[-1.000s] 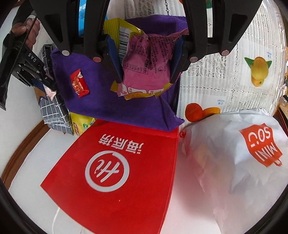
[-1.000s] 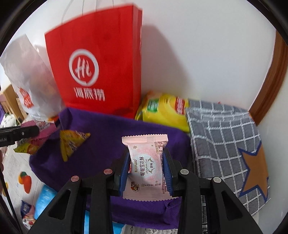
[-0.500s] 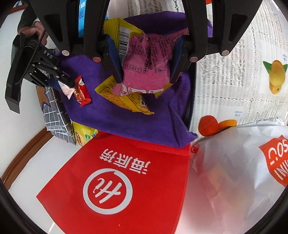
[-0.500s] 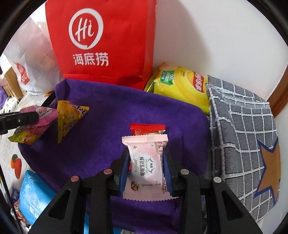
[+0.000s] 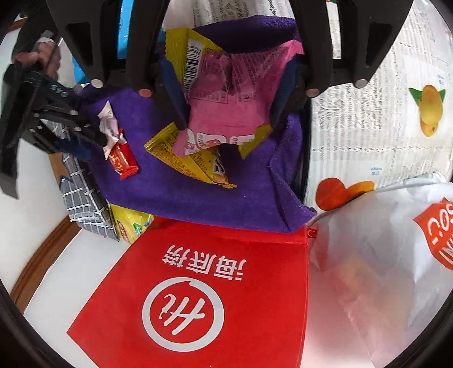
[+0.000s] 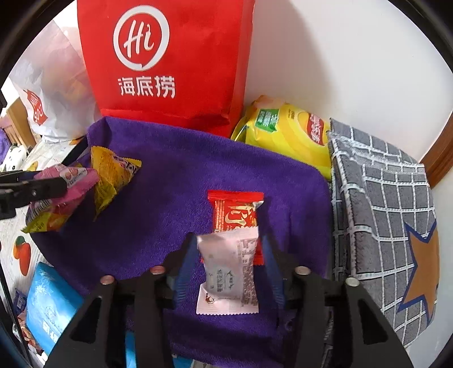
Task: Organize snacks
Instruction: 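Open both tools, dropping the pink candy and pink bag on the towel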
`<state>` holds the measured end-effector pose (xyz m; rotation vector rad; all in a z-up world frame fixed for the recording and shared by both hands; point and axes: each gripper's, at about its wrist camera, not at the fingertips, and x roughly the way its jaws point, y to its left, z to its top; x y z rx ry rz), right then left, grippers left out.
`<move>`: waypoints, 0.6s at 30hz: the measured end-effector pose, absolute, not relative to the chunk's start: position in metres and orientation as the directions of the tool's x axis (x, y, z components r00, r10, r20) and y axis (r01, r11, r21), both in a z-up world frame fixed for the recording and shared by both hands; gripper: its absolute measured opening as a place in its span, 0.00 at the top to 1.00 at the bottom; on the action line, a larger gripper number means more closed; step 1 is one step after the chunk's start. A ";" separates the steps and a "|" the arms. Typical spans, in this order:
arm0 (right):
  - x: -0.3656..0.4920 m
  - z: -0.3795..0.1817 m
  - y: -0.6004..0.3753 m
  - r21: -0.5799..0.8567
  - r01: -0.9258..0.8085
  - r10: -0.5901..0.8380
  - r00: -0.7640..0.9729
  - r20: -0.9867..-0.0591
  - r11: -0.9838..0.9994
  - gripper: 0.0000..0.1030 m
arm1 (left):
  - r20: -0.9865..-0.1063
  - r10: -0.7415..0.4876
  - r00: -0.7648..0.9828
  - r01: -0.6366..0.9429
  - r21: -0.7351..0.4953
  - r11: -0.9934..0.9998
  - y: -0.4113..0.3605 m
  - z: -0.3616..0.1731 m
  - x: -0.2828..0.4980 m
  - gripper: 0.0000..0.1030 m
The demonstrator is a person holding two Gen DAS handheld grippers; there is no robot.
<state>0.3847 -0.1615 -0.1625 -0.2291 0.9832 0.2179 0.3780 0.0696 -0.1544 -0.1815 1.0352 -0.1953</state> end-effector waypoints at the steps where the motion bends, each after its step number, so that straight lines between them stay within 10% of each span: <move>1: 0.382 -0.156 -0.162 -0.092 -0.283 0.081 0.545 -0.835 0.955 0.48 | -0.834 -0.234 0.500 0.070 -0.230 0.971 0.070 -0.151 0.376 0.41; 6: 0.364 -0.127 -0.162 -0.106 -0.262 0.079 0.607 -0.791 0.959 0.40 | -0.819 -0.159 0.551 0.059 -0.152 0.987 0.069 -0.129 0.367 0.25; 18: 0.288 -0.102 -0.175 -0.094 -0.189 0.052 0.647 -0.761 0.978 0.37 | -0.765 -0.183 0.618 0.064 -0.184 0.981 0.077 -0.071 0.325 0.24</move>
